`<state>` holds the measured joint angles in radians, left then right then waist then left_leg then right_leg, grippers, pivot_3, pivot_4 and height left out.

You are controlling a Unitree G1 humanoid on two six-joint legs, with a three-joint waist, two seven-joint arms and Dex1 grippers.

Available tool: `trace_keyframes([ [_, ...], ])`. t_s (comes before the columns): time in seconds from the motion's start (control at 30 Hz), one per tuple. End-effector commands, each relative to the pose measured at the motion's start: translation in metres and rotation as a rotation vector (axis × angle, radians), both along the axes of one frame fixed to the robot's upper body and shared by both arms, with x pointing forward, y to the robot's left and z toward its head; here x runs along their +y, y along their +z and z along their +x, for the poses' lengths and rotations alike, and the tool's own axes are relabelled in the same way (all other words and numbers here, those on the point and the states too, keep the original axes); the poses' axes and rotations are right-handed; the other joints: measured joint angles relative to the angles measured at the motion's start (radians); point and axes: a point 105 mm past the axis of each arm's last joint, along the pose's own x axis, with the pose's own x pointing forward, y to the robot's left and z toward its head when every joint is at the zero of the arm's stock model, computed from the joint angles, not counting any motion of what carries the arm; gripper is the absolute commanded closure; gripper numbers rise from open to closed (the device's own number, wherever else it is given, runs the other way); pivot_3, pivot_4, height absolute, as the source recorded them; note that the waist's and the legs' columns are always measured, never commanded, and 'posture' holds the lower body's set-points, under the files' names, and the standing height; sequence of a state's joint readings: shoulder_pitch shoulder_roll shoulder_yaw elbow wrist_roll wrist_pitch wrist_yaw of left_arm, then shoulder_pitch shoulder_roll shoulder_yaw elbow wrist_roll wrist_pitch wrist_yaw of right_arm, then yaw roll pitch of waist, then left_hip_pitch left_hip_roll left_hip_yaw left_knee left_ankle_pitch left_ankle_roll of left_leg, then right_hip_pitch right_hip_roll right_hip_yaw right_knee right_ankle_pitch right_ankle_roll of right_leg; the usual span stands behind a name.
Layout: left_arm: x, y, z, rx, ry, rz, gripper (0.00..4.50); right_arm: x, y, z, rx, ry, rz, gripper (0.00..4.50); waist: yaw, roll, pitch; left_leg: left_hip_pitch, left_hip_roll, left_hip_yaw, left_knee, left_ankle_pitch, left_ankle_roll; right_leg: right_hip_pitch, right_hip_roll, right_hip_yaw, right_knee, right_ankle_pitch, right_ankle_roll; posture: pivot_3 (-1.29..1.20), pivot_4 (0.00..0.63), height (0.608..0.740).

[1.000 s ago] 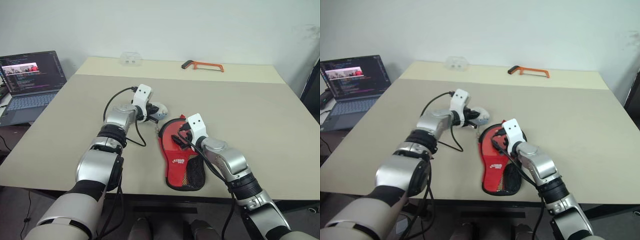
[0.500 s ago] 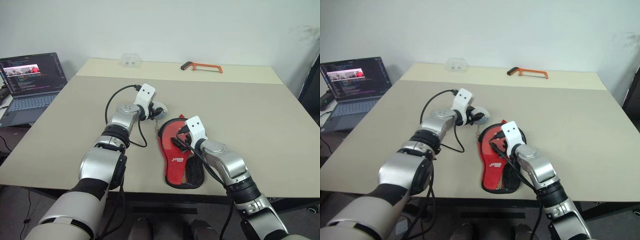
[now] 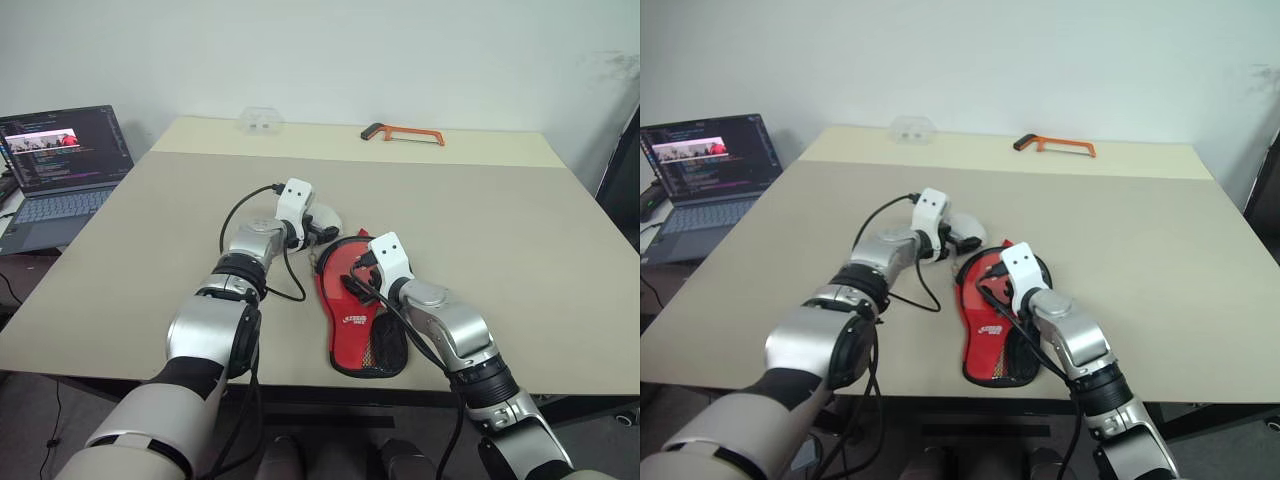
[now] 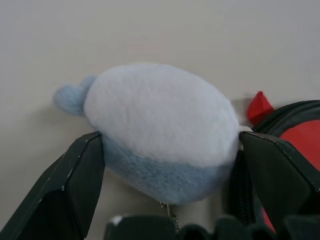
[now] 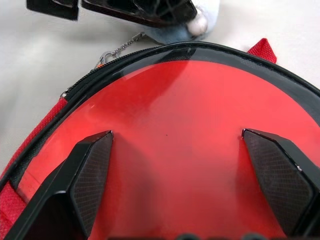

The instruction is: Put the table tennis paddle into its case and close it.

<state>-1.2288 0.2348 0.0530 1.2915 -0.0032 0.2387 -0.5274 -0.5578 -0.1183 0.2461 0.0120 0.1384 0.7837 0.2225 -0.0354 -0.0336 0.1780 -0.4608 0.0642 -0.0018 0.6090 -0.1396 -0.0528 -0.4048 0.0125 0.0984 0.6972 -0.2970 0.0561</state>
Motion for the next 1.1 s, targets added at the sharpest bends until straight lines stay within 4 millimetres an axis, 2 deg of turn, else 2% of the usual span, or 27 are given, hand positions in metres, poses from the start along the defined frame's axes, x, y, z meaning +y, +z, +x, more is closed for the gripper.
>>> trace_keyframes([
  [0.03,-0.006,0.005,0.003,-0.013,0.039,-0.014,0.01,-0.003,-0.014,-0.006,0.061,-0.009,-0.005,0.00,0.001,0.000,0.000,0.000,0.000,0.000,0.000,0.000,0.000,0.000,0.000,0.000,0.000,0.000,0.000,0.00,0.150,0.740],
  [0.17,-0.011,0.005,0.004,-0.020,0.054,-0.024,0.01,-0.001,-0.015,-0.007,0.063,-0.011,-0.002,0.00,0.001,0.000,0.000,0.000,0.000,0.000,0.000,0.000,0.000,0.000,0.000,0.000,0.000,0.000,0.000,0.00,0.150,0.740],
  [0.27,-0.015,0.005,0.005,-0.018,0.080,-0.057,0.59,0.000,-0.014,-0.007,0.063,-0.013,0.002,0.00,0.001,0.000,0.000,0.000,0.000,0.000,0.000,0.000,0.000,0.000,0.000,0.000,0.000,0.000,0.000,0.00,0.150,0.740],
  [0.53,-0.028,0.012,0.007,-0.059,0.077,-0.030,3.39,0.002,-0.015,-0.007,0.071,-0.014,0.006,0.00,0.001,0.000,0.000,0.000,0.000,0.000,0.000,0.000,0.000,0.000,0.000,0.000,0.000,0.000,0.000,0.00,0.150,0.740],
  [0.6,-0.030,0.016,0.008,-0.076,0.082,-0.010,3.92,0.004,-0.017,-0.008,0.077,-0.008,0.004,0.00,0.000,0.000,0.000,0.000,0.000,0.000,0.000,0.000,0.000,0.000,0.000,0.000,0.000,0.000,0.000,0.00,0.150,0.740],
  [0.73,-0.034,0.026,0.012,-0.166,0.083,0.128,4.01,0.010,-0.019,-0.012,0.087,0.013,0.000,0.00,0.001,0.000,0.000,0.000,0.000,0.000,0.000,0.000,0.000,0.000,0.000,0.000,0.000,0.000,0.000,0.00,0.150,0.740],
  [0.87,-0.045,0.043,0.015,-0.278,0.065,0.262,4.01,0.016,-0.019,-0.016,0.092,0.033,0.000,0.00,0.001,0.000,0.000,0.000,0.000,0.000,0.000,0.000,0.000,0.000,0.000,0.000,0.000,0.000,0.000,0.00,0.150,0.740],
  [0.97,-0.059,0.059,0.016,-0.405,0.043,0.425,4.01,0.020,-0.019,-0.020,0.095,0.048,-0.001,0.00,0.002,0.000,0.000,0.000,0.000,0.000,0.000,0.000,0.000,0.000,0.000,0.000,0.000,0.000,0.001,0.00,0.150,0.740],
  [1.1,-0.082,0.072,0.013,-0.531,-0.002,0.558,4.01,0.022,-0.019,-0.024,0.097,0.051,-0.005,0.00,0.003,0.000,0.000,0.000,-0.001,0.000,0.000,0.000,0.000,0.000,0.000,0.000,0.000,0.000,0.001,0.00,0.150,0.740],
])
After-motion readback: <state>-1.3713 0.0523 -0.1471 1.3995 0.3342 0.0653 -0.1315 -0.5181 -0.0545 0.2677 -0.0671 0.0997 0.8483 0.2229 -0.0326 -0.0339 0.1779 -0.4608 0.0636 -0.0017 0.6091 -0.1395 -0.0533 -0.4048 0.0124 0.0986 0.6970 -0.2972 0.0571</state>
